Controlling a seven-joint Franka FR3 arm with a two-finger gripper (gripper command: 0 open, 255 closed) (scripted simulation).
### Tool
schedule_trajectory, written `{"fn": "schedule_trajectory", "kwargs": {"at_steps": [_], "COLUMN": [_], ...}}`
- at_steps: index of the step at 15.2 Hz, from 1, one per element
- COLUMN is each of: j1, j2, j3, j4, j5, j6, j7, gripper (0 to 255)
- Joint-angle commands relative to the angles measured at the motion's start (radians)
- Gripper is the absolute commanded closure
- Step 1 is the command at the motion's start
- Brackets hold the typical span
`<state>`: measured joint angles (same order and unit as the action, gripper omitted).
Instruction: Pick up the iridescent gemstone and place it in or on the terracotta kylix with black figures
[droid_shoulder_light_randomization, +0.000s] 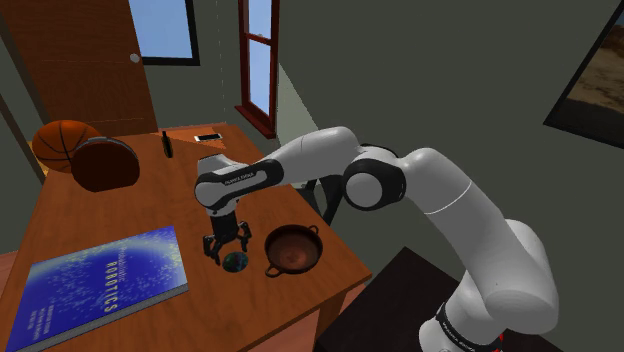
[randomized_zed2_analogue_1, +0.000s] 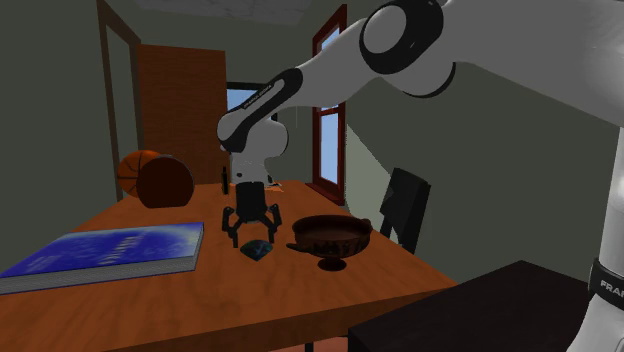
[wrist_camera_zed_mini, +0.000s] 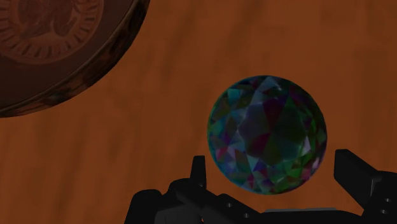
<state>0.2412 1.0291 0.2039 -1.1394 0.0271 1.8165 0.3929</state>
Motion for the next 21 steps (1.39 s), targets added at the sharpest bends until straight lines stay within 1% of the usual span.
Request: {"fn": "schedule_trajectory", "kwargs": {"at_steps": [1,3,4,13,14,16,17,21], "j1": [0.000,0.000,0.000,0.000,0.000,-0.045,-0.069,-0.068], "j2": [0.000,0.000,0.000,0.000,0.000,-0.114,-0.160,-0.148], "j3": [0.000,0.000,0.000,0.000,0.000,0.050,0.074,0.075], "j4": [0.000,0.000,0.000,0.000,0.000,-0.180,-0.252,-0.286], "j5": [0.000,0.000,0.000,0.000,0.000,-0.014,-0.020,-0.023], "j6": [0.001,0.000,0.000,0.000,0.000,0.072,0.098,0.145], "j7": [0.000,0.000,0.000,0.000,0.000,-0.188,-0.274,-0.272], "gripper": [0,0,255,255,0,0,0,0]}}
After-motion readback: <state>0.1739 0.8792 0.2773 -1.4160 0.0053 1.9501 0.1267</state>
